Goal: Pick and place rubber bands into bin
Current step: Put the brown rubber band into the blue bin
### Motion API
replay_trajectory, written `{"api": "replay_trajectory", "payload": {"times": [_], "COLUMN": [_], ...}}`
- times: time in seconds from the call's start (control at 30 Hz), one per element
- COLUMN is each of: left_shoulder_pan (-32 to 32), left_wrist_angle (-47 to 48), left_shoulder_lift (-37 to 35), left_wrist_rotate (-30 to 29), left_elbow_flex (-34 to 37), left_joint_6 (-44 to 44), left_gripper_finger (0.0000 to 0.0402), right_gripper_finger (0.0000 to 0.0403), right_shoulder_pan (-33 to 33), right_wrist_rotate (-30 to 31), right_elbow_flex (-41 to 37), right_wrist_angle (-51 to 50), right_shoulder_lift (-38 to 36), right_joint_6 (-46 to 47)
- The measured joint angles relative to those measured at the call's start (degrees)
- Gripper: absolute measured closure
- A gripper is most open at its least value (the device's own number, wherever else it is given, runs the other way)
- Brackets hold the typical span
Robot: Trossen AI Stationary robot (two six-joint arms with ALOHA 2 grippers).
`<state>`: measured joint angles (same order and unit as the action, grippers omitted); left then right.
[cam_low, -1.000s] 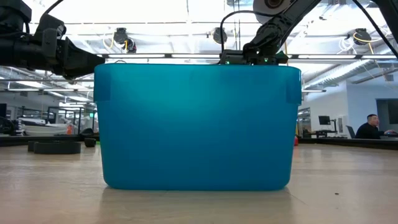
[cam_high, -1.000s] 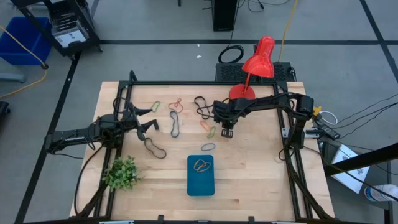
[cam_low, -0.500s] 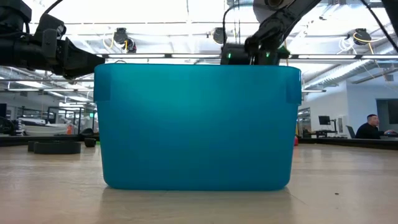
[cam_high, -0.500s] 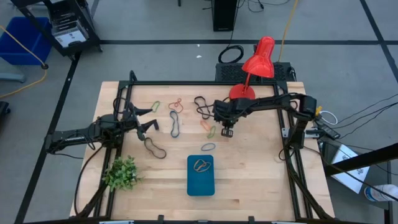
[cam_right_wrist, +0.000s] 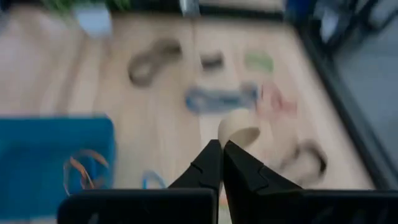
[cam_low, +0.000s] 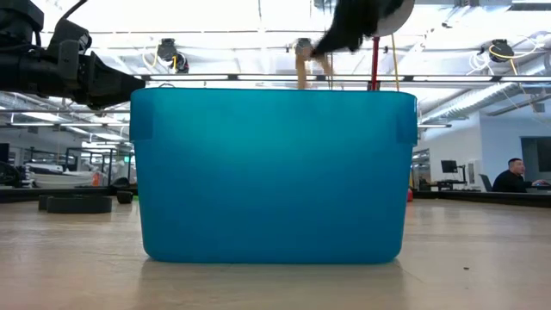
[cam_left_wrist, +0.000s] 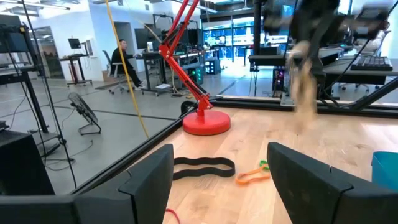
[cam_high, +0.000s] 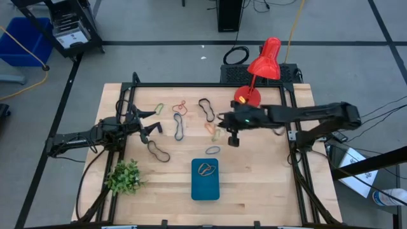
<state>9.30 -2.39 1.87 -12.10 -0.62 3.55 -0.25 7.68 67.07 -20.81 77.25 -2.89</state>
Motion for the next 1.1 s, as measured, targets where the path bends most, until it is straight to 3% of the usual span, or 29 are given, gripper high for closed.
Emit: {"api": "replay_trajectory", "payload": {"times": [0.27, 0.43, 0.57, 0.7, 1.1], "left_shoulder_pan": [0.0, 0.0, -0.02, -0.02, -0.01], "left_wrist_angle": [-0.23, -0.46, -0.5, -0.55, -0.48], "left_shoulder_lift": [-0.02, -0.02, -0.01, -0.02, -0.01], "left_wrist_rotate": [0.0, 0.0, 0.0, 0.0, 0.0], "left_elbow_flex": [0.0, 0.02, 0.02, 0.02, 0.02], "left_joint_6": [0.02, 0.02, -0.4, -0.68, -0.85], "left_gripper_finger": [0.0135, 0.0135, 0.0135, 0.0135, 0.0135], "right_gripper_finger": [0.0402, 0.0402, 0.0403, 0.0403, 0.0403], "right_shoulder_pan": [9.63, 12.4, 14.08, 15.95, 20.33], "right_wrist_rotate": [10.54, 8.31, 2.99, -0.43, -0.34], "right_elbow_flex": [0.0, 0.0, 0.0, 0.0, 0.0], "right_wrist_angle": [14.63, 27.21, 33.28, 34.88, 32.86], "right_shoulder_lift": [-4.45, -2.56, 0.39, 4.59, 16.05], "right_joint_6": [-3.38, -4.78, -5.38, -5.32, 1.43]}}
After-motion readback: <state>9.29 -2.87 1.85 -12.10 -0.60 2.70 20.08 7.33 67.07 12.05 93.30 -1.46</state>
